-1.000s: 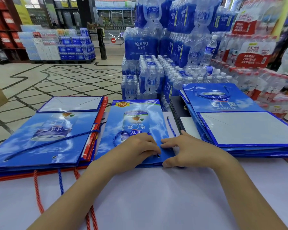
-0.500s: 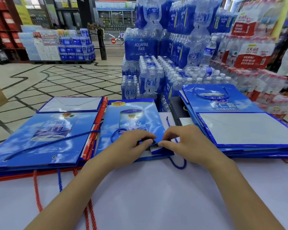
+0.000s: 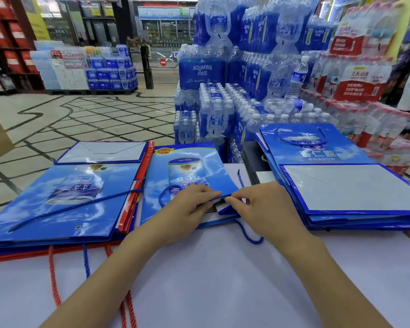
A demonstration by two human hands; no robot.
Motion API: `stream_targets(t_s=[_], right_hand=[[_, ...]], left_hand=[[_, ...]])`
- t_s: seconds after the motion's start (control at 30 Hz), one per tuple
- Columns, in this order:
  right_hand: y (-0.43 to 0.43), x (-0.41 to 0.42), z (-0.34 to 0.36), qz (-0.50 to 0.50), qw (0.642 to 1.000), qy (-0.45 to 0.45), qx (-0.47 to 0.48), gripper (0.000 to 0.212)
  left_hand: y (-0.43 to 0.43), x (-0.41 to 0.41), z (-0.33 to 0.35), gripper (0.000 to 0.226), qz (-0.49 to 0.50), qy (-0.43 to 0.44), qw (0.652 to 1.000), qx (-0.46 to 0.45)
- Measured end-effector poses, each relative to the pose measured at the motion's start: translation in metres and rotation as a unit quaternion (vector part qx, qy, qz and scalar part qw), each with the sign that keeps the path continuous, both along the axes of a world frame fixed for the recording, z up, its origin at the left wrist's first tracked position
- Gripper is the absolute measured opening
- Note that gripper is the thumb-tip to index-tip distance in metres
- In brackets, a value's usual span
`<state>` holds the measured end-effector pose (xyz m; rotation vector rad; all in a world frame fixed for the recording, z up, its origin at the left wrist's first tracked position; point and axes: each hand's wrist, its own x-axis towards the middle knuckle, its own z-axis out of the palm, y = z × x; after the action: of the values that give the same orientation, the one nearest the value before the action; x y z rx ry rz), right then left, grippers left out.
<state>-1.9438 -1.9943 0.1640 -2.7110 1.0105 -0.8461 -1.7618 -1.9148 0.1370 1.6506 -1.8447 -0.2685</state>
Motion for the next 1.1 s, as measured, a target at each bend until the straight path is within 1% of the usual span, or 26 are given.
stream_targets(t_s=[0.07,0.13,0.27,0.37,0.43,0.53,0.6,0.73,0.8,0.87,0.93,1.03,1.1], right_hand=[[0.003,0.006,-0.003,-0.048,0.998,0.039,0.001,0.033],[0.005,0.012,-0.007,-0.077,0.996,0.034,0.036,0.034],[0.008,0.021,-0.016,-0.043,0.986,-0.06,0.148,0.033],[0.008,0.023,-0.019,-0.042,0.976,-0.12,0.176,0.034],[0.007,0.022,-0.019,-0.038,0.969,-0.142,0.197,0.033],[0.006,0.021,-0.019,-0.025,0.968,-0.135,0.212,0.029],[0.005,0.022,-0.018,-0.018,0.967,-0.127,0.218,0.025],[0.009,0.026,-0.018,-0.021,0.965,-0.108,0.236,0.022],[0.011,0.026,-0.019,-0.019,0.964,-0.089,0.25,0.02],[0.01,0.024,-0.021,-0.021,0.974,-0.072,0.213,0.017],[0.007,0.021,-0.021,-0.034,0.987,-0.065,0.143,0.016],[0.006,0.018,-0.021,-0.045,0.997,-0.065,0.021,0.014],[0.006,0.017,-0.021,-0.042,0.995,-0.07,-0.065,0.013]], left_hand=[[-0.002,-0.001,-0.001,0.034,0.01,0.009,1.0,0.0],[-0.003,-0.004,-0.001,0.034,0.014,0.021,1.0,-0.006],[-0.004,-0.007,0.0,0.035,0.007,0.037,0.998,-0.045],[-0.006,-0.007,0.0,0.034,0.011,0.037,0.998,-0.05],[-0.005,-0.006,0.001,0.036,0.013,0.031,0.998,-0.049],[-0.005,-0.005,-0.001,0.035,0.023,0.017,0.999,-0.041],[-0.005,-0.004,-0.001,0.03,0.044,0.029,0.998,-0.03],[-0.006,0.0,-0.003,0.029,0.101,0.043,0.994,-0.007],[-0.006,0.002,-0.003,0.026,0.104,0.047,0.993,0.012],[-0.005,0.003,-0.002,0.023,0.087,0.037,0.995,0.028],[-0.004,0.002,0.0,0.022,0.076,0.026,0.996,0.029],[-0.002,0.001,0.003,0.02,0.063,0.059,0.996,0.013],[-0.002,0.0,0.005,0.019,0.047,0.076,0.996,0.005]])
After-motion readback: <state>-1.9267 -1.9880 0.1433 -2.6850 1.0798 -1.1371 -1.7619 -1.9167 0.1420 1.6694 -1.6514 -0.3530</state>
